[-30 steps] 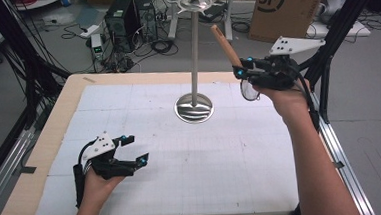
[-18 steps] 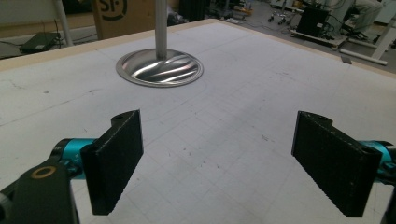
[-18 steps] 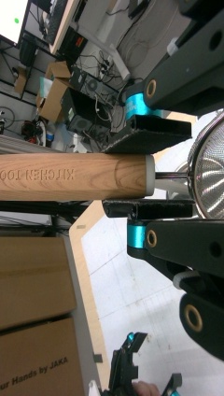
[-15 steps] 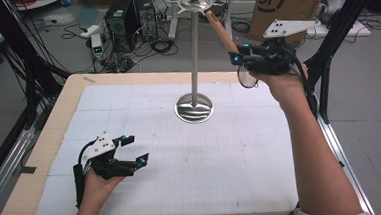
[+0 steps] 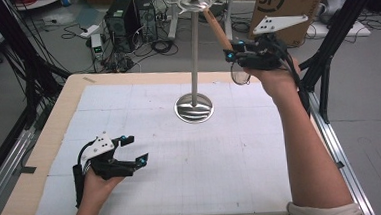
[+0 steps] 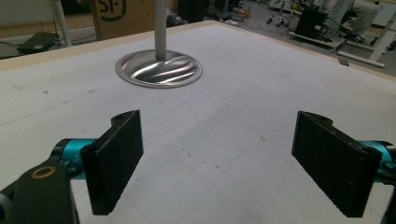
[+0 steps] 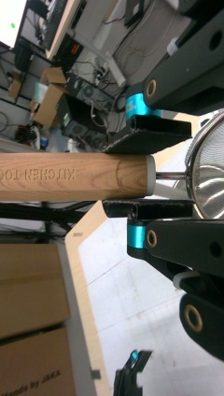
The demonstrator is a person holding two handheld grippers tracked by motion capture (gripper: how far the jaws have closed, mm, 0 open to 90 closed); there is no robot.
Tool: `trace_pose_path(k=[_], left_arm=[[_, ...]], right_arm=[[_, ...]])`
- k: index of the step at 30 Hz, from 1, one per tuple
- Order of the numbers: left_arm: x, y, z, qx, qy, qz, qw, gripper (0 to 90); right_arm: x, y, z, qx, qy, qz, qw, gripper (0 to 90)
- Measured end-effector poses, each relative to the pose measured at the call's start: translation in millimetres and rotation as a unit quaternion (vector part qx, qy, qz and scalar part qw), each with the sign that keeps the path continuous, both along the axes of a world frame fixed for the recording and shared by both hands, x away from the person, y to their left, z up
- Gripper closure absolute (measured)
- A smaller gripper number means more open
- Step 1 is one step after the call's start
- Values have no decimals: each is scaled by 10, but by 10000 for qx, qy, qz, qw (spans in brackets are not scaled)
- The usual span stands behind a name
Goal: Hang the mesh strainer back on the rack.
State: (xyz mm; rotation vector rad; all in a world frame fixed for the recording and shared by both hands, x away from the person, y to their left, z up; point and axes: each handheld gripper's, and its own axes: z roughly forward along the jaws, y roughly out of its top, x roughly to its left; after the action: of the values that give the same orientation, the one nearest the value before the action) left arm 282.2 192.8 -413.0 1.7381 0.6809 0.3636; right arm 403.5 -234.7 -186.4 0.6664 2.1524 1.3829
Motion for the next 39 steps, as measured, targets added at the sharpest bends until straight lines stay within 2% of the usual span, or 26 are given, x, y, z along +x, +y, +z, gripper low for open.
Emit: trace_pose_path(k=[4, 9, 14, 25, 39], left_arm=[[-4, 3, 3, -4, -1, -6, 10000, 172], [-1, 5, 0, 14, 6, -6, 10000, 172], [-2, 0, 0, 1, 4, -13, 10000, 171], [-14, -5, 11, -41, 0, -22, 10000, 172], [-20, -5, 14, -29, -10, -41, 10000, 172]], right_arm=[[71, -24, -39, -11, 113, -126, 9999, 685], [111, -23, -38, 66, 158, -170, 9997, 685], [151, 4, -37, 36, 156, -143, 9998, 685], [329, 230, -144, -43, 384, -162, 9991, 683], [363, 273, -157, -55, 484, -189, 9986, 666]])
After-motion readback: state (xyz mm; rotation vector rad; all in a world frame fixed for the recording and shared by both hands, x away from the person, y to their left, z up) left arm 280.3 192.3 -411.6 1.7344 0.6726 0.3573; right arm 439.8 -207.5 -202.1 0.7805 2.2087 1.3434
